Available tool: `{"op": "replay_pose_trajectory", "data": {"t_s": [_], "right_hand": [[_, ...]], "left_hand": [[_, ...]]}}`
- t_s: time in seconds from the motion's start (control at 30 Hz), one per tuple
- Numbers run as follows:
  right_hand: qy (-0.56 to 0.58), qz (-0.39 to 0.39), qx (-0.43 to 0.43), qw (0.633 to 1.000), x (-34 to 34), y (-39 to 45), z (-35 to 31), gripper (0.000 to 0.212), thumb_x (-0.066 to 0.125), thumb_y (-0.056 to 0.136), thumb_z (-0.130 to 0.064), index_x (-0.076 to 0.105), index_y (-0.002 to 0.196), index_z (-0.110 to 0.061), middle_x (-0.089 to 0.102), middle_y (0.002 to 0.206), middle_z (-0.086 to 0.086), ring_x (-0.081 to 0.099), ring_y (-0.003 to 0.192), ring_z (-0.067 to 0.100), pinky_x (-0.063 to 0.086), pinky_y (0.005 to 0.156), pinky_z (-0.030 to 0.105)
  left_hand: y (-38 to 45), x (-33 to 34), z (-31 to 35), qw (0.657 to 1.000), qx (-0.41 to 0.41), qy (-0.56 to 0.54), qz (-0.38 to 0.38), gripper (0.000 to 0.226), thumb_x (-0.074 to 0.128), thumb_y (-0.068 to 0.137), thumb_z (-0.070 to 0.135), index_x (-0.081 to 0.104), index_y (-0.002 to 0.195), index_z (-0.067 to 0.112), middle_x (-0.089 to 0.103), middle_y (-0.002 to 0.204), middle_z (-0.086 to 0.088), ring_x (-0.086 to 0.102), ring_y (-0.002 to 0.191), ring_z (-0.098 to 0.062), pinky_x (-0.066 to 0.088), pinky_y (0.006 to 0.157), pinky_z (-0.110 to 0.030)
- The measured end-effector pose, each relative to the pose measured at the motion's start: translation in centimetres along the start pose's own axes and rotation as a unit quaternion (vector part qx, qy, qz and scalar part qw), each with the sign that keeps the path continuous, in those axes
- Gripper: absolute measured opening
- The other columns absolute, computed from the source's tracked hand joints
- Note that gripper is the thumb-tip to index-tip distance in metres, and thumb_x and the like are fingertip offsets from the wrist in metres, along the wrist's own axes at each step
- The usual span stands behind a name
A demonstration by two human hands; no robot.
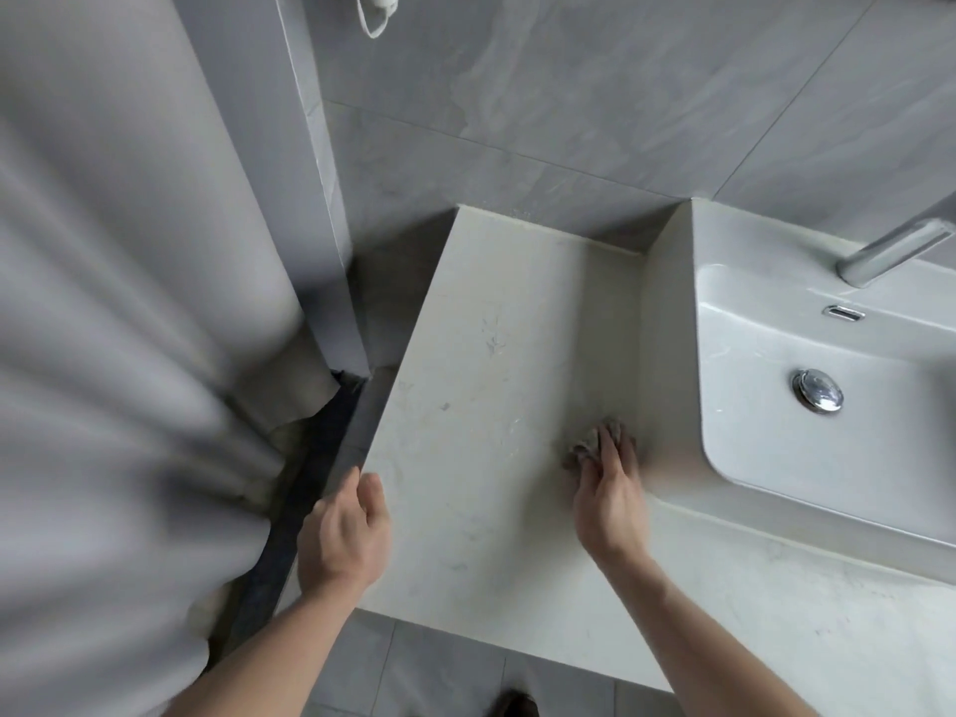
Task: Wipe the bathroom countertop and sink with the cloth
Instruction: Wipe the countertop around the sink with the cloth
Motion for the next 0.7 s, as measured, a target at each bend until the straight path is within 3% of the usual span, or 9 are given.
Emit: {"op": "replay_pose_trajectory", "data": {"t_s": [0.13,0.23,0.33,0.4,0.47,0.57,0.7], "right_hand": [[-0.057,0.006,0.035,0.998,2.5,0.1,-0.7,0.054,0.046,0.105,-0.018,0.036,0.157,-0.006,0.027,0.168,0.013,0.024,0.152,0.038,0.017,0.126,0.049],[-0.082,0.003,0.003,0.997,4.7,-0.8,-3.9,0.056,0.031,0.105,-0.03,0.036,0.158,-0.015,0.026,0.169,0.007,0.02,0.155,0.032,0.014,0.126,0.05],[-0.05,-0.068,-0.133,0.988,7.5,-1.7,-9.3,0.056,0.028,0.105,-0.031,0.037,0.158,-0.019,0.023,0.171,0.002,0.016,0.158,0.028,0.013,0.127,0.051],[-0.029,-0.146,-0.266,0.953,9.9,-2.9,-13.8,0.053,0.036,0.105,-0.028,0.04,0.158,-0.019,0.022,0.171,-0.002,0.013,0.159,0.027,0.015,0.126,0.05],[-0.01,-0.204,-0.343,0.917,12.0,-3.7,-17.6,0.051,0.04,0.103,-0.027,0.048,0.153,-0.017,0.032,0.168,0.0,0.02,0.157,0.029,0.019,0.124,0.049],[0.043,-0.229,-0.342,0.91,12.8,-3.3,-19.7,0.049,0.041,0.099,-0.023,0.058,0.145,-0.015,0.047,0.159,0.002,0.035,0.149,0.032,0.027,0.122,0.042],[0.139,-0.175,-0.273,0.936,8.8,-1.1,-15.6,0.041,0.048,0.106,-0.024,0.055,0.146,-0.02,0.043,0.161,-0.006,0.04,0.148,0.02,0.036,0.12,0.03]], "left_hand": [[-0.2,-0.1,0.2,1.0,-0.003,0.003,-0.002,0.061,0.019,0.103,0.051,0.056,0.14,0.02,0.068,0.131,-0.013,0.062,0.118,-0.04,0.05,0.095,-0.047],[-0.1,-0.1,0.2,1.0,-0.005,0.0,-0.002,0.062,0.02,0.103,0.051,0.057,0.14,0.017,0.068,0.131,-0.013,0.063,0.12,-0.039,0.05,0.096,-0.044],[-0.1,-0.2,0.4,1.0,-0.012,0.004,0.001,0.057,0.026,0.105,0.046,0.059,0.14,0.014,0.069,0.13,-0.013,0.063,0.12,-0.038,0.05,0.097,-0.041],[-0.2,-0.3,0.4,1.0,0.003,0.004,0.009,0.055,0.028,0.105,0.045,0.063,0.134,0.017,0.073,0.122,-0.013,0.068,0.111,-0.038,0.053,0.09,-0.041],[-0.2,-0.2,0.2,1.0,0.009,0.003,0.009,0.043,0.033,0.104,0.045,0.063,0.127,0.025,0.077,0.11,-0.01,0.071,0.099,-0.038,0.056,0.077,-0.04],[-0.1,-0.1,0.3,1.0,0.01,0.014,0.007,0.032,0.039,0.103,0.044,0.06,0.121,0.029,0.077,0.104,-0.008,0.071,0.093,-0.039,0.055,0.071,-0.041],[-0.1,0.0,0.2,0.999,0.0,0.033,0.021,0.066,0.017,0.099,0.058,0.062,0.133,0.024,0.074,0.121,-0.007,0.068,0.104,-0.04,0.054,0.085,-0.043]]}}
Point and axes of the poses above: each hand's wrist, its own y-axis towards the middle knuckle, its own x-axis out of the palm, z = x × y, the point moved 5 cm from there along y, towards the middle knuckle
